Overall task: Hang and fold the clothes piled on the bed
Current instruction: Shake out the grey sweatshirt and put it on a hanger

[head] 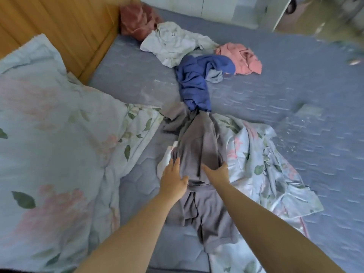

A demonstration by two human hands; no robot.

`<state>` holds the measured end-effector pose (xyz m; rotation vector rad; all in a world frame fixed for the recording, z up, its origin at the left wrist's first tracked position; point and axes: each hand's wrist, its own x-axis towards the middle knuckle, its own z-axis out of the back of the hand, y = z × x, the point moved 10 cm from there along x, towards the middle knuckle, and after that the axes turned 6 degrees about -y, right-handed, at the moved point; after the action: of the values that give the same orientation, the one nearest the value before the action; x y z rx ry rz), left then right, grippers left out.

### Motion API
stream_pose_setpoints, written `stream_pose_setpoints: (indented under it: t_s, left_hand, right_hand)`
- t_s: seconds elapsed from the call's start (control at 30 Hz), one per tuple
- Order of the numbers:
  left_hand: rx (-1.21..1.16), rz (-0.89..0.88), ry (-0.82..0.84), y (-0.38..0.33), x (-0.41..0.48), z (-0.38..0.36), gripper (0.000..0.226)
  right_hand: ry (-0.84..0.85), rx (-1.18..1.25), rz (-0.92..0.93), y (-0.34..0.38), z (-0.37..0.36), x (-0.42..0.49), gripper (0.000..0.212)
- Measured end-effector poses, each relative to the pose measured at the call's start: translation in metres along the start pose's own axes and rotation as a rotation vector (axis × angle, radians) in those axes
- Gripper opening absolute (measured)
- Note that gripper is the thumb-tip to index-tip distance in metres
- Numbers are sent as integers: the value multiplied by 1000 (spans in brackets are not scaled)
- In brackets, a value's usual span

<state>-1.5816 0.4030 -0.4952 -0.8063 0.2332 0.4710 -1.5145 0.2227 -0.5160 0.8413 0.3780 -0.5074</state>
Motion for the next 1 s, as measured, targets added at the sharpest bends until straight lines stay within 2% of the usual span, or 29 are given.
stream_pose_setpoints:
  t_s: [0.07,0.13,0.23,0.33,0.47,0.6,0.67,0.77,0.9,1.0]
  left_hand:
    - [-55,-33,3,-1,17,-1,67]
    - [-125,-43,13,-2,28,-4,67]
    - [-165,-14,20,1,40,-7,66]
    - [-157,-17,23,-5,41,3,67]
    - [-87,-68,69,-31,32,28,71]
    - [-90,-95,110,-69,22,64,73]
    - [-87,-124,119,-90,16,83,73]
    - [-90,-166,132,-118,5,113,79]
    - [-163,-207,185,-148,-14,146,86]
    - [-204,-305,217,-180,-34,171,77]
  right_hand:
    - [9,-58,-20,-3,-11,9,105]
    - [-9,-147,-34,-5,-16,17,100]
    - [-5,-230,-74,-12,-14,27,55]
    - [18,-248,-35,-4,-2,22,13]
    - [-11,-256,107,37,23,-9,27]
    - [-2,-266,237,97,47,-43,13]
    - [2,-220,270,126,61,-60,20]
    - [20,-138,313,166,85,-87,16]
    - [-20,-148,404,209,115,-118,23]
    - [-27,-85,429,232,135,-140,22]
